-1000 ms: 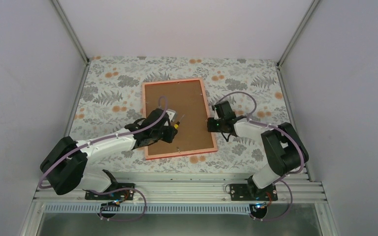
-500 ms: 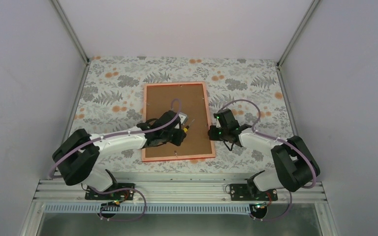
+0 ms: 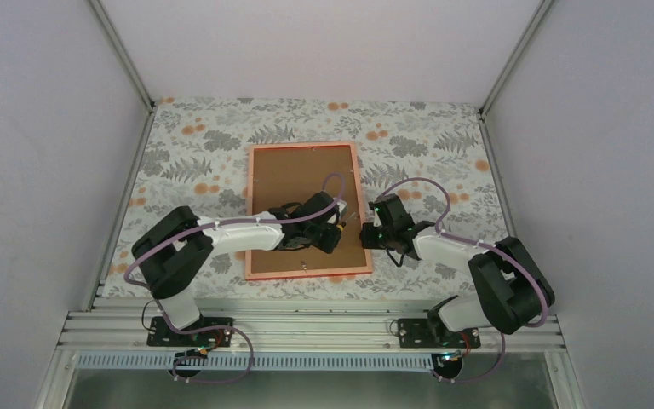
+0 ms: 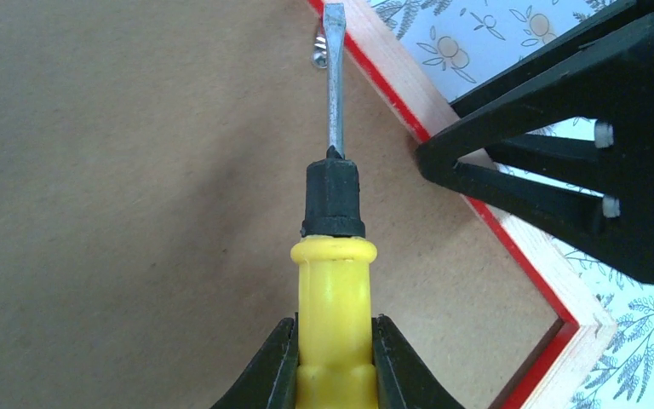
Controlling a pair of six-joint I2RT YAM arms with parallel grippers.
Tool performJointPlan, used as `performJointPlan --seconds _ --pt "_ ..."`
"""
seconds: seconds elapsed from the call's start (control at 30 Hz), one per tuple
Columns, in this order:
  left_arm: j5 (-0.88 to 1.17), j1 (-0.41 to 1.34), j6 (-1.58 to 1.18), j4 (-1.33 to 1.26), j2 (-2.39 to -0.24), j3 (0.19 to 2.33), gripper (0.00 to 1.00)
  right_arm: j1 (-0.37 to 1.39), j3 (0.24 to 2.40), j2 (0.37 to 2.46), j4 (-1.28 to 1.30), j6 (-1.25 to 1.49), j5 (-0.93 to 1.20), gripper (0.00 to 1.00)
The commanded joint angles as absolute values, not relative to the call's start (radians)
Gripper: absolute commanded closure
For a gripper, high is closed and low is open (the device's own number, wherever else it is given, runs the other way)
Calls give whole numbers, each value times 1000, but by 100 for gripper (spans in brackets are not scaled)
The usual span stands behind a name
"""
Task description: Take the photo out of the frame
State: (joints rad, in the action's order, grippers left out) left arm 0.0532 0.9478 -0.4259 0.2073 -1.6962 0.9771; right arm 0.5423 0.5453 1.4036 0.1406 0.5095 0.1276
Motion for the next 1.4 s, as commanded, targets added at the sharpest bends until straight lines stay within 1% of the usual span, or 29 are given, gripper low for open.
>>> performJointPlan --seconds 0.0,0.13,0.3,0.6,0.8,1.37 --pt "58 969 -411 214 -1759 1046 98 553 524 1394 122 523 130 87" --pt "63 973 -412 210 -1810 1078 98 555 524 1386 125 525 130 89" --pt "52 973 -414 256 -1866 1131 98 557 525 1383 123 526 130 90" --pt "51 973 -452 259 -1839 1089 98 557 536 1401 114 522 136 90" --pt "53 973 -468 246 -1791 1056 98 557 537 1402 114 519 135 95" --pt "69 973 -457 273 -1878 1134 97 557 541 1407 107 514 152 96"
